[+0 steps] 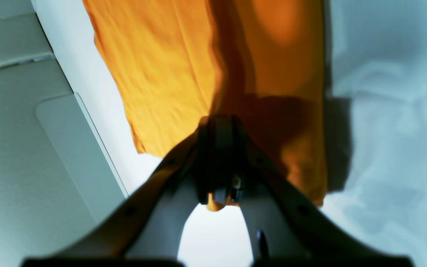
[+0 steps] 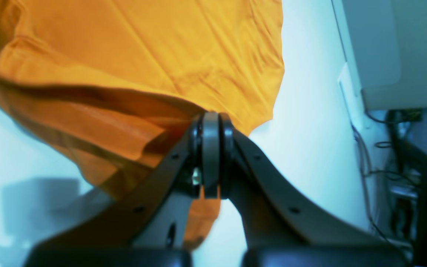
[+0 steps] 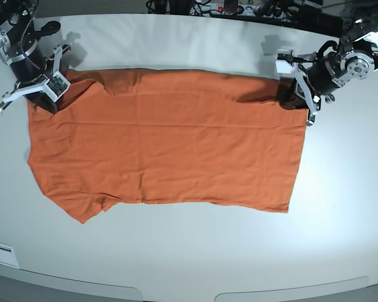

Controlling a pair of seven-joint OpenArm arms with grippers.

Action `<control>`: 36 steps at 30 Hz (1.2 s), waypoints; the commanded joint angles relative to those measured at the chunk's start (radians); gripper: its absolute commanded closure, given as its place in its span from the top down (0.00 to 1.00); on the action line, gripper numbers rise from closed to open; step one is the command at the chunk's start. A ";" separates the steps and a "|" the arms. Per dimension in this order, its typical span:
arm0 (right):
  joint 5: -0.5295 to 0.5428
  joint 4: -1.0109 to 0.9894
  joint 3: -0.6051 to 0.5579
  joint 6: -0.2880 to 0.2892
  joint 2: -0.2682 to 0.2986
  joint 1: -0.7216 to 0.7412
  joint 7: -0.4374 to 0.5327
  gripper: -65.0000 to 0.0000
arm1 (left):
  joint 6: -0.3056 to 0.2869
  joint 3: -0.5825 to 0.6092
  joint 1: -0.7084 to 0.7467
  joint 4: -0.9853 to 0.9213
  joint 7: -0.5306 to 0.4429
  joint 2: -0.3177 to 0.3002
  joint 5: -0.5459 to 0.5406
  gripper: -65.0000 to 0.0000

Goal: Fold the T-shirt properly
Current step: 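Drag the held shirt edge further toward the arm bases with both grippers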

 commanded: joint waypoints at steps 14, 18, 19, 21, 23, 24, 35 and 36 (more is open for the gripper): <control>0.013 0.012 0.008 -0.045 0.014 0.014 0.025 0.00 | 0.194 -0.010 -0.013 -0.016 0.051 0.002 0.010 0.00; 0.014 0.012 0.008 -0.074 0.013 0.014 0.025 0.00 | 0.256 -0.010 -0.013 -0.016 0.088 0.005 0.010 0.00; 0.014 0.012 0.008 -0.072 0.013 0.014 0.025 0.00 | 0.259 -0.010 -0.012 -0.016 0.090 0.005 0.010 0.00; 0.014 0.012 0.008 -0.060 0.013 0.014 0.025 0.00 | 0.258 -0.010 -0.010 -0.016 0.088 0.005 0.009 0.00; 0.019 0.012 0.008 -0.068 0.010 0.014 0.026 0.00 | 0.259 -0.010 -0.007 -0.016 0.085 0.006 0.006 0.00; 0.037 0.011 0.008 -0.097 0.008 0.014 0.026 0.00 | 0.260 -0.010 -0.008 -0.016 0.087 0.011 0.007 0.00; 0.047 0.003 0.008 -0.300 0.008 0.044 -0.025 0.53 | 0.776 -0.010 -0.007 -0.017 0.109 0.071 -0.025 0.29; 0.047 0.003 0.008 -0.305 0.008 0.044 -0.033 0.47 | 0.776 -0.010 -0.007 -0.017 0.109 0.071 -0.024 0.24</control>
